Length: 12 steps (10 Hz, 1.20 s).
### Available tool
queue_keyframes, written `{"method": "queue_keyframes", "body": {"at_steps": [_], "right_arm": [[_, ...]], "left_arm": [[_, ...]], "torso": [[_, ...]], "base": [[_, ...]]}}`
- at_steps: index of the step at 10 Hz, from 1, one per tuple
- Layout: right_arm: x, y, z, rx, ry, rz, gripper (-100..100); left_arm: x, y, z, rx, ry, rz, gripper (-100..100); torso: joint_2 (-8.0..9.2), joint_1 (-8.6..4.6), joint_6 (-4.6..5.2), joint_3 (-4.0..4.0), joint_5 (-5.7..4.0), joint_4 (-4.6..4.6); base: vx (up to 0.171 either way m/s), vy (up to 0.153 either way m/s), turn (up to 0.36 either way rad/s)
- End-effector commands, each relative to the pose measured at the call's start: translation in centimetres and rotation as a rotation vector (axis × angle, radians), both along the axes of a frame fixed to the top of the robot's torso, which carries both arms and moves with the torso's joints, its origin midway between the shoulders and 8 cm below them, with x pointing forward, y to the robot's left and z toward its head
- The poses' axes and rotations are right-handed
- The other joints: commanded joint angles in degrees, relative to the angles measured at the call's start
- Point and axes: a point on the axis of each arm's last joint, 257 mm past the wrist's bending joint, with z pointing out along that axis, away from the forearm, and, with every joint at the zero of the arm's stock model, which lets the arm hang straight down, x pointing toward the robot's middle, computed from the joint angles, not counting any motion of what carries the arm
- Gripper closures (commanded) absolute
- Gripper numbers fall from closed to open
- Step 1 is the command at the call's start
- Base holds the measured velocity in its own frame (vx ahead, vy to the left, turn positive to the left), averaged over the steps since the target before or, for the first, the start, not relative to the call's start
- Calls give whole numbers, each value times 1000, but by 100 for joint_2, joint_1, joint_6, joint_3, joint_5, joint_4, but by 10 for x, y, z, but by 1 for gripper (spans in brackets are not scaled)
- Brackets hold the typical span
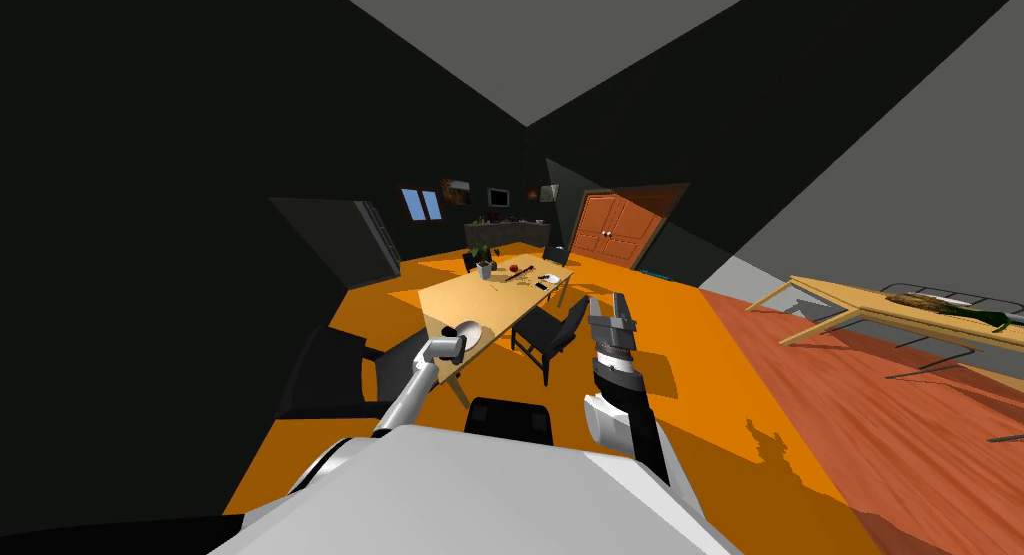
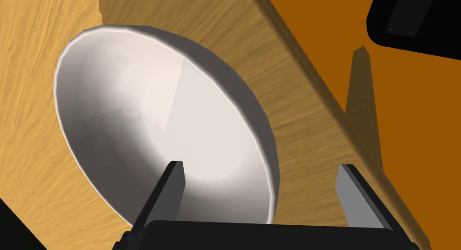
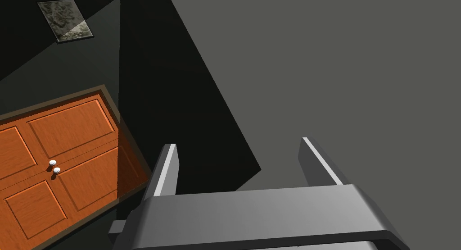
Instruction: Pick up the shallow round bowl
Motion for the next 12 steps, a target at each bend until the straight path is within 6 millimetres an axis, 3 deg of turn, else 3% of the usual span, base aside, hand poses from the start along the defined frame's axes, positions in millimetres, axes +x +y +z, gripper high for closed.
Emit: {"method": "queue_keyframes", "body": {"at_steps": [1, 2, 6, 7, 8, 11, 12], "right_arm": [[0, 0, 0, 0, 0, 0, 0], [0, 0, 0, 0, 0, 0, 0], [0, 0, 0, 0, 0, 0, 0], [0, 0, 0, 0, 0, 0, 0], [0, 0, 0, 0, 0, 0, 0], [0, 0, 0, 0, 0, 0, 0], [0, 0, 0, 0, 0, 0, 0]], "left_arm": [[0, 0, 0, 0, 0, 0, -100], [0, 0, 0, 0, -2, 0, 100], [-1, 0, -1, -1, 1, 1, 100], [-1, 0, -1, -1, 2, 1, 0], [2, 1, 7, -1, 0, 0, 100], [4, 1, 13, -1, 0, -1, 100], [4, 2, 13, -1, 2, -1, 0]], "torso": [[0, 0, 0, 0, 0, 0], [5, -1, 0, 3, -1, 1], [11, -3, 2, 8, -3, 5], [12, -4, 2, 9, -4, 7], [14, -4, 2, 10, -4, 8], [35, -10, 2, 25, -8, 16], [29, -9, 3, 22, -8, 15]], "base": [[13, 1, 0], [0, 0, 0], [0, 0, 0], [0, 0, 0], [-27, -7, 2], [-35, -5, 3], [0, 0, 0]]}}
